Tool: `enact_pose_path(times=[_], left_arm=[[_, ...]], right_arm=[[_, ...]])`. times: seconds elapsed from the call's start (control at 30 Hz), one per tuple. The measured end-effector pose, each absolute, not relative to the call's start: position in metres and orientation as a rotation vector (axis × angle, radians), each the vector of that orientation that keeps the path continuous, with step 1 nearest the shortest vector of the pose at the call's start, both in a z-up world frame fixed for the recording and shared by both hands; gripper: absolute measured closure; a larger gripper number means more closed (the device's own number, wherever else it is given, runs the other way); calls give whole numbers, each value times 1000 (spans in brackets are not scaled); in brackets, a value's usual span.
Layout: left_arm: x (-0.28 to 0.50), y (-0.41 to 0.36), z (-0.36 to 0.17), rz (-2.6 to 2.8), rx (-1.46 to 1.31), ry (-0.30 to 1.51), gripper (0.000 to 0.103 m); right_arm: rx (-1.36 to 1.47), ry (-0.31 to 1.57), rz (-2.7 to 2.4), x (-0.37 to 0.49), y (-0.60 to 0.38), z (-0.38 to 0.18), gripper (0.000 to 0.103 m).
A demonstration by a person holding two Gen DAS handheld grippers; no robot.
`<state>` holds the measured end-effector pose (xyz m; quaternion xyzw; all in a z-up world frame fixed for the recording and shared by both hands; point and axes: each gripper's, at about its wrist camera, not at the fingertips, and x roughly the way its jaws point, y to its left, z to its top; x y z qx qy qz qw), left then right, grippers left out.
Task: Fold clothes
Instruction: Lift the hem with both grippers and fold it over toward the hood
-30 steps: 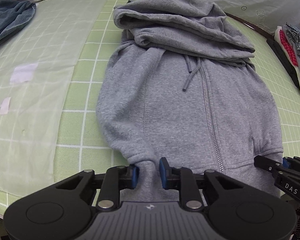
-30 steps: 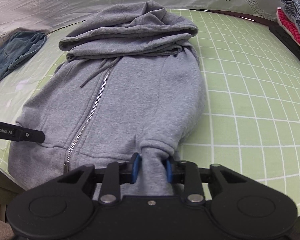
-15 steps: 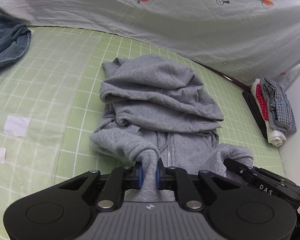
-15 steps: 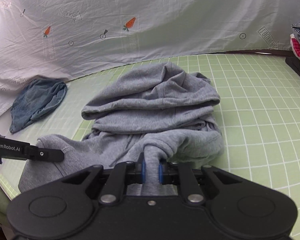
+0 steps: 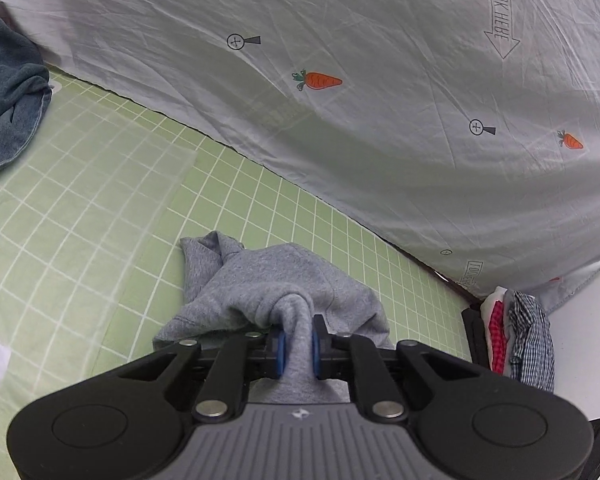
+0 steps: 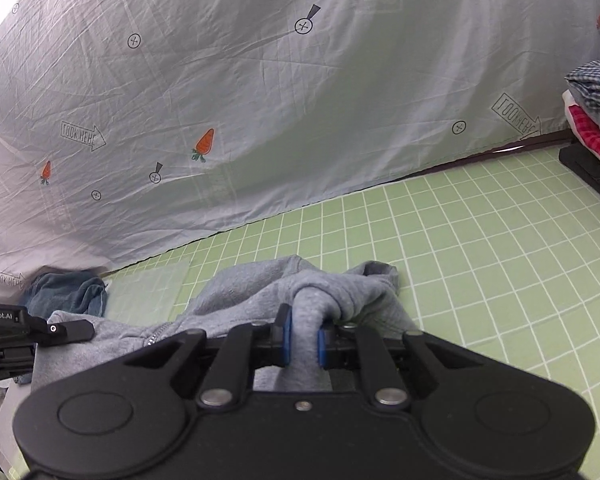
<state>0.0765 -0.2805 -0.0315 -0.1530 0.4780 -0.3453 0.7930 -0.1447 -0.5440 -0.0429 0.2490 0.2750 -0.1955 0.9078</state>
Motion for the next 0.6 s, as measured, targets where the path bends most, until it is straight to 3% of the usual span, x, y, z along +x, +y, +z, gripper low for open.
enact_pose_path(times=[0.4, 0.6], left_arm=[[150, -331, -132, -616, -335, 1225, 88], [154, -335, -139, -602, -322, 1234, 85]], right_arm=[[523, 767, -431, -63, -595, -121, 87], [521, 778, -430, -57, -597, -131, 85]])
